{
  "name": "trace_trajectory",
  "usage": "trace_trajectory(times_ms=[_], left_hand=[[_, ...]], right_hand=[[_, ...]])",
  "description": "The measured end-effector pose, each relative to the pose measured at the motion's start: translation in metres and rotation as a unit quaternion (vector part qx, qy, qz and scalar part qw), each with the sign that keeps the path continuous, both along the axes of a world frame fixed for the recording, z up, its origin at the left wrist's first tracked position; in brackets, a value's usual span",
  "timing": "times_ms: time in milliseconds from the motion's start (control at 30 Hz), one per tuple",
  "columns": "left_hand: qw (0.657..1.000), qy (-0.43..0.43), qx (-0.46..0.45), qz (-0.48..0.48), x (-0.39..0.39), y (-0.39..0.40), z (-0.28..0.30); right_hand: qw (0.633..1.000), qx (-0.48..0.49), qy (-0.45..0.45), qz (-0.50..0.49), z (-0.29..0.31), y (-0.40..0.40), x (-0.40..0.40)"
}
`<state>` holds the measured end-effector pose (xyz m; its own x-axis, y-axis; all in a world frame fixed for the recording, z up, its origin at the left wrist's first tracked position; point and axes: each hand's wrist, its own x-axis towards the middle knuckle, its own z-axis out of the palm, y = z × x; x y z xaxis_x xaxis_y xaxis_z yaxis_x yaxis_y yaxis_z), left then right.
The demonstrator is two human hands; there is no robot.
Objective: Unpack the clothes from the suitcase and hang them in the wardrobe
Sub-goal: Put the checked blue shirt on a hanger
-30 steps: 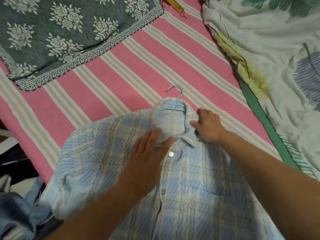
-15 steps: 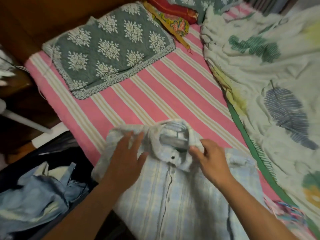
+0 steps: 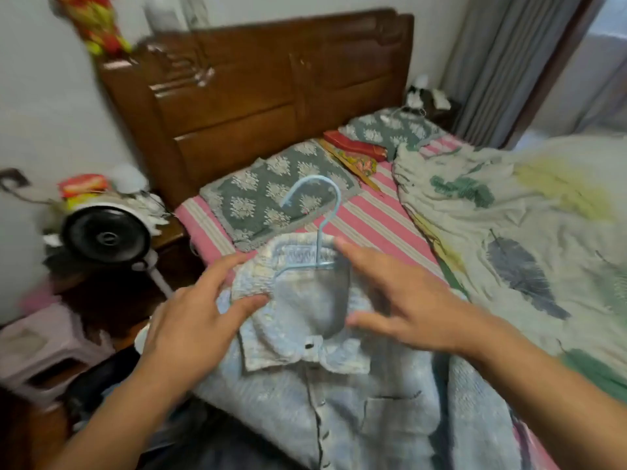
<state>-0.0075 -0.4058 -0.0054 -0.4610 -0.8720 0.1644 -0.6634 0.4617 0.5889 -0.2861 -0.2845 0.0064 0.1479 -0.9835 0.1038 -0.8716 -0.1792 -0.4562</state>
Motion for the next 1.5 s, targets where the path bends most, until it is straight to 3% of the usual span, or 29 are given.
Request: trace_trajectory(times_ms=[67, 133, 300, 433, 600, 833, 1000, 1100, 1167, 1300, 1400, 1500], left_hand=[[0.999, -0.006, -0.036, 0.027, 0.047, 0.021, 0.032], [0.996, 0.007, -0.06, 0.066, 0.095, 0.039, 0.057], [0.983, 0.028, -0.06, 0.172, 0.211, 0.087, 0.105], [0.958, 0.037, -0.061, 0.278, 0.279, 0.151, 0.124], [0.906, 0.066, -0.071, 0.412, 0.325, 0.239, 0.14], [0.749, 0.052, -0.171, 0.638, 0.37, 0.367, 0.152], [0.676, 0.018, -0.196, 0.71, 0.385, 0.433, 0.17], [0.616, -0.101, -0.162, 0.764, 0.419, 0.47, 0.169], [0.553, -0.175, -0.125, 0.805, 0.45, 0.506, 0.169], [0.449, -0.224, -0.092, 0.86, 0.481, 0.572, 0.179], [0.384, -0.289, -0.053, 0.875, 0.493, 0.628, 0.186], [0.287, -0.39, -0.059, 0.873, 0.503, 0.678, 0.207]], right_hand=[[0.994, -0.036, 0.065, 0.074, 0.019, 0.004, 0.04], [0.99, -0.05, 0.031, 0.129, 0.036, 0.006, 0.07], [0.952, 0.019, -0.071, 0.298, 0.067, 0.004, 0.153], [0.895, 0.073, -0.131, 0.42, 0.07, -0.012, 0.215], [0.782, 0.156, -0.153, 0.583, 0.078, -0.032, 0.278], [0.676, 0.182, -0.12, 0.703, 0.104, -0.023, 0.387], [0.636, 0.223, -0.097, 0.733, 0.134, 0.019, 0.464], [0.634, 0.278, -0.135, 0.709, 0.148, 0.054, 0.514], [0.625, 0.335, -0.158, 0.687, 0.154, 0.082, 0.551], [0.61, 0.45, -0.176, 0.628, 0.159, 0.133, 0.618], [0.578, 0.514, -0.206, 0.6, 0.176, 0.159, 0.658], [0.544, 0.52, -0.231, 0.617, 0.203, 0.177, 0.696]])
